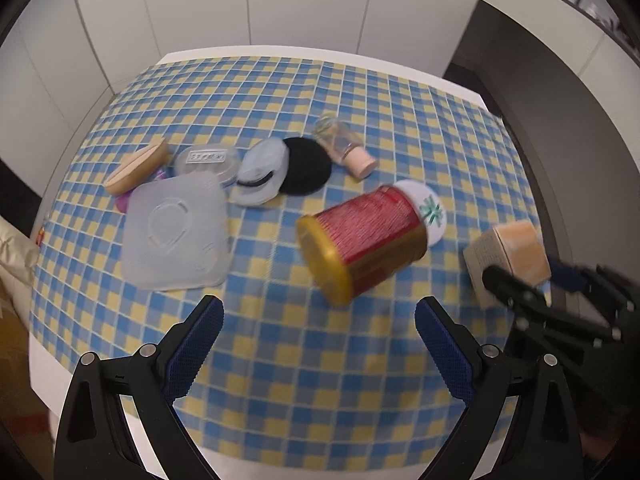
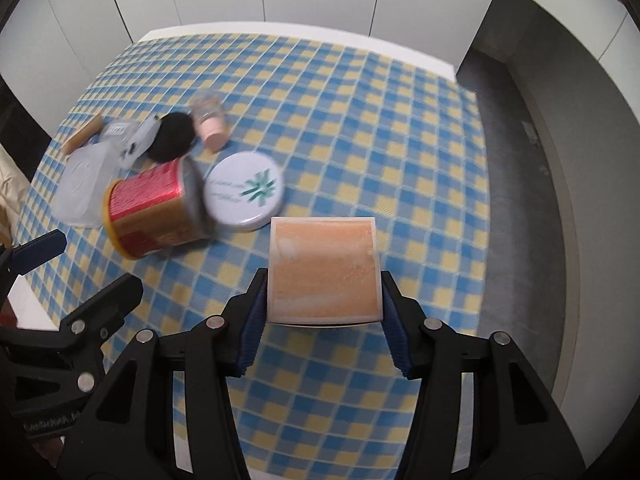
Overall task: Organize objects
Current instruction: 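Grasp the red-and-gold can with the left tool while the right tool grasps the peach compact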
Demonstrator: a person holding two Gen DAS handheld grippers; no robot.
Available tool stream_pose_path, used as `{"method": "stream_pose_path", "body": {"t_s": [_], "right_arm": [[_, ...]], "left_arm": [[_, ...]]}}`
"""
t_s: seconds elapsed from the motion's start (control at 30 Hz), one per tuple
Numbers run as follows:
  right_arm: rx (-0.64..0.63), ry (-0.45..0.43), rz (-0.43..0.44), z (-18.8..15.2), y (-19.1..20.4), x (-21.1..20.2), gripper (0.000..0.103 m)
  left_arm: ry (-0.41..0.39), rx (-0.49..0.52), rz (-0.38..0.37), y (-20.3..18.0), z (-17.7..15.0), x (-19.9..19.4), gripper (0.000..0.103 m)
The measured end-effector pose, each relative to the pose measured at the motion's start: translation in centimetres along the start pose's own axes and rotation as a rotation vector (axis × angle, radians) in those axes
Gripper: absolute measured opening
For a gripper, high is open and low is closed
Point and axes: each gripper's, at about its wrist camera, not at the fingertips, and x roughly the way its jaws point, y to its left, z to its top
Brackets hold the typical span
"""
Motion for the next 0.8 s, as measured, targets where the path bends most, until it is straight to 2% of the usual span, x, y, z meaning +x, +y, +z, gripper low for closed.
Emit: {"method": "stream_pose_path", "body": {"t_s": [0.33,0.57,0.7,0.8], "right_arm": [[0.072,0.024,0.01,1.1,-3.4,0.8,0.054],[0.079,0.032,0.017,1.8,-4.1,1.2,0.054],[0.08,0.034,0.027,1.8,-3.8,1.4,0.054],[0.081,0.036,0.031,1.8,-3.6,1.5,0.054]], "left_arm": [[-0.009,-0.1,0.006,-2.1,2.5,2.2,0.097],[0.005,-0.098,0.074,-2.7,3.4,3.5,0.096],[0.015,-0.082,0.055,-2.2,3.3,3.9,0.075],[0.006,-0.042,0.065,-2.3,3.0,3.9,0.072]]}}
